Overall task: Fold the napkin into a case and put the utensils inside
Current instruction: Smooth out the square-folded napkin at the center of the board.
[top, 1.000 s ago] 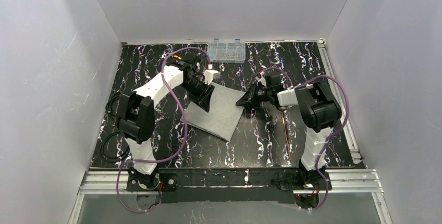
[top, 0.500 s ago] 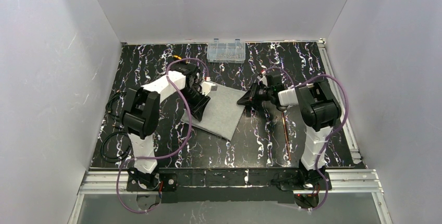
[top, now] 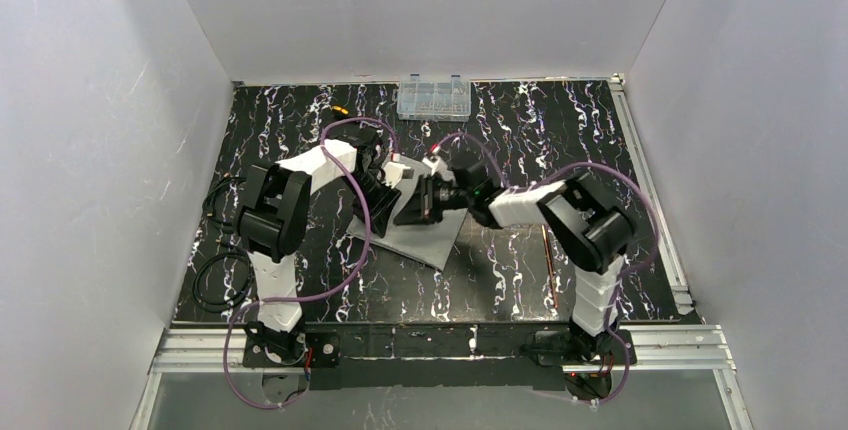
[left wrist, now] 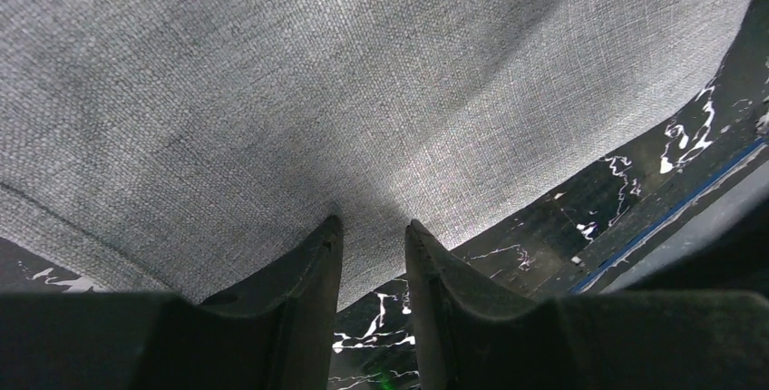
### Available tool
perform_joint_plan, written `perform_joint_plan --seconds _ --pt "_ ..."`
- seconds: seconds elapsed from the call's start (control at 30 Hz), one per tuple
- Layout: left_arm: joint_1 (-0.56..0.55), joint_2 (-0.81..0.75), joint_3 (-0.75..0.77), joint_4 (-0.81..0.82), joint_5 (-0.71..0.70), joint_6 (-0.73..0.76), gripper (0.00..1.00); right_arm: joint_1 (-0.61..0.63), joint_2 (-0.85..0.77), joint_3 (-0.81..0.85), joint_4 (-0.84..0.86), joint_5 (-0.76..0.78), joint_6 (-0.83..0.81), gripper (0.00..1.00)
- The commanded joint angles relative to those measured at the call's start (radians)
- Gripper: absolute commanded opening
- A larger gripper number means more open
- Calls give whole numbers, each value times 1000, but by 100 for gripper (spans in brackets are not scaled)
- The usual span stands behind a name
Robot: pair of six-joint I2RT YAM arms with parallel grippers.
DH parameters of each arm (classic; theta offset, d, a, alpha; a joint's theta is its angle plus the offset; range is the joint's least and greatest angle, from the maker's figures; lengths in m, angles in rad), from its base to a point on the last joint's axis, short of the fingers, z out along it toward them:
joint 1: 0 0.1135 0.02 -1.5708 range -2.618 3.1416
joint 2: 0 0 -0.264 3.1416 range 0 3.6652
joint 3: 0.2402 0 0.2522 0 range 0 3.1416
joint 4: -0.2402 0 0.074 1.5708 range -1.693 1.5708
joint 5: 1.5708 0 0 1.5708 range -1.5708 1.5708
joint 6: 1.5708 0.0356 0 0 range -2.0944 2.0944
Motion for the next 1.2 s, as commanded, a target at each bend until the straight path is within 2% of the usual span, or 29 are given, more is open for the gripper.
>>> perform_joint_plan --seconds 0.0,0.23,0.33,0.47,0.67,0.8,0.97,1.17 --pt "21 -10 -27 17 12 -6 32 62 137 -3 247 -91 147 19" --pt "52 -30 -4 18 73 -34 33 79 202 -64 293 -67 156 17" --pt "51 -28 0 18 91 -45 33 81 219 -53 150 -30 70 15" --pt "66 -54 36 5 115 -48 33 81 239 -49 39 24 12 13" --pt "114 -105 153 -90 166 -27 38 82 232 -64 -16 87 -28 11" --pt "118 -143 114 -105 260 -34 39 81 209 -49 -45 111 -44 11" --pt "89 -99 21 -79 421 -64 33 81 213 -35 -39 111 -35 11" --pt "77 6 -15 -105 460 -32 30 82 227 -70 49 108 23 11"
